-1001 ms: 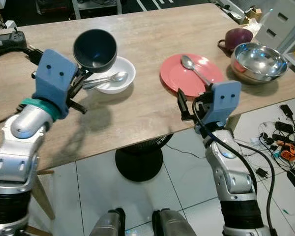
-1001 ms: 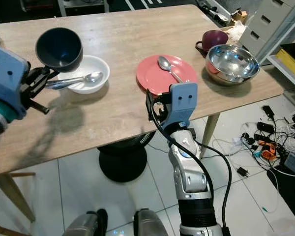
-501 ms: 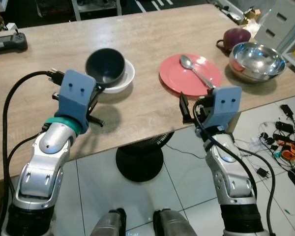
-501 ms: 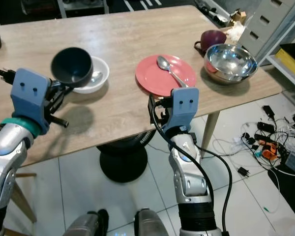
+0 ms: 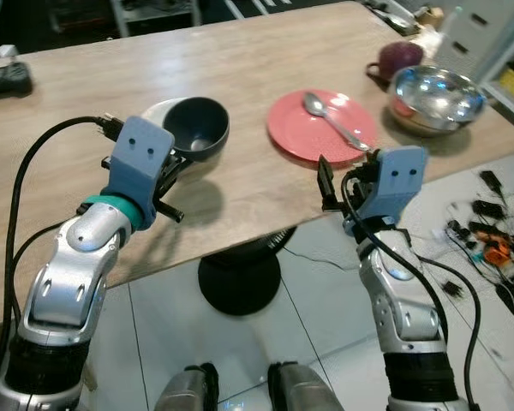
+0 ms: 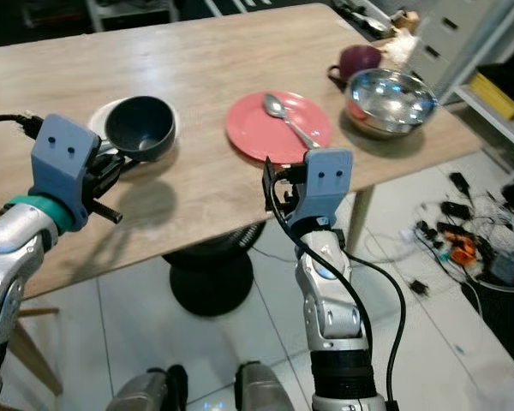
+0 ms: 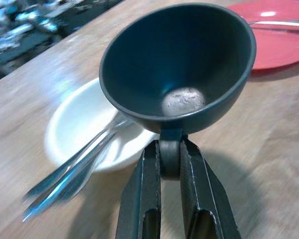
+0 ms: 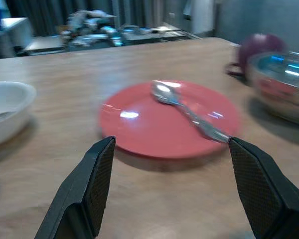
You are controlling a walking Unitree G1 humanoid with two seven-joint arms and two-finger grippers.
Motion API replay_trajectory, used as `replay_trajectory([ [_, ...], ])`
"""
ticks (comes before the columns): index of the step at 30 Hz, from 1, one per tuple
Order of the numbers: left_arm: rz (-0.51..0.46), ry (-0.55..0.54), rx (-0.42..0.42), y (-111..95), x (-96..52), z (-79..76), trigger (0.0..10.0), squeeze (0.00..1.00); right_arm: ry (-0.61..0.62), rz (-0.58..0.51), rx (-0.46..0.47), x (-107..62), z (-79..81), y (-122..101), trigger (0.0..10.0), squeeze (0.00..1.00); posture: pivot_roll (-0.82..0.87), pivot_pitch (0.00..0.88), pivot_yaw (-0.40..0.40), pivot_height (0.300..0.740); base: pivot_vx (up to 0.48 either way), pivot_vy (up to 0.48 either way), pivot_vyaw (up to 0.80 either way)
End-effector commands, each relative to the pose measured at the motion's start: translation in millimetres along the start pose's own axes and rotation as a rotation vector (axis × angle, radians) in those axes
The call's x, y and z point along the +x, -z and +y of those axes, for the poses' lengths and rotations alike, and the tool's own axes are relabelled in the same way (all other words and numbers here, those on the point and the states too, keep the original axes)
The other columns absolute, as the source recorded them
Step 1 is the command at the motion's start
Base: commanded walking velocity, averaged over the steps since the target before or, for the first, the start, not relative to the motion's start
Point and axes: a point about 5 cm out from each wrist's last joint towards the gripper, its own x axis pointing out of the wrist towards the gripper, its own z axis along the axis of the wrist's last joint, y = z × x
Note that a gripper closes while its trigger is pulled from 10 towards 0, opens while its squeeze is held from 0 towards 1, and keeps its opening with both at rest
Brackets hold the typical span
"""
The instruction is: Setting the table
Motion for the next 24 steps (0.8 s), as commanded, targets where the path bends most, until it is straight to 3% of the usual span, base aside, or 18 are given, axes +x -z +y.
replay_trajectory([
  [1, -0.022, -0.005, 0.022, -4.0, 1.6, 1.5, 10.0, 0.0, 0.022, 0.032, 0.02, -2.2, -3.7, 6.4, 10.0, 0.0, -0.11, 0.028, 0.051, 0.74, 0.0, 0.0, -0.8],
  [10, -0.069, -0.023, 0.035, -14.1, 5.9, 4.2, 10.0, 0.0, 0.024, 0.032, 0.024, -1.0, -3.5, 5.5, 10.0, 0.0, -0.12, 0.026, 0.05, 0.74, 0.0, 0.0, -0.8],
  [24, -0.073, -0.037, 0.03, -12.6, 9.6, 4.9, 10.0, 0.0, 0.019, 0.032, 0.022, -0.1, -3.1, 4.9, 10.0, 0.0, -0.12, 0.027, 0.047, 0.74, 0.0, 0.0, -0.8],
])
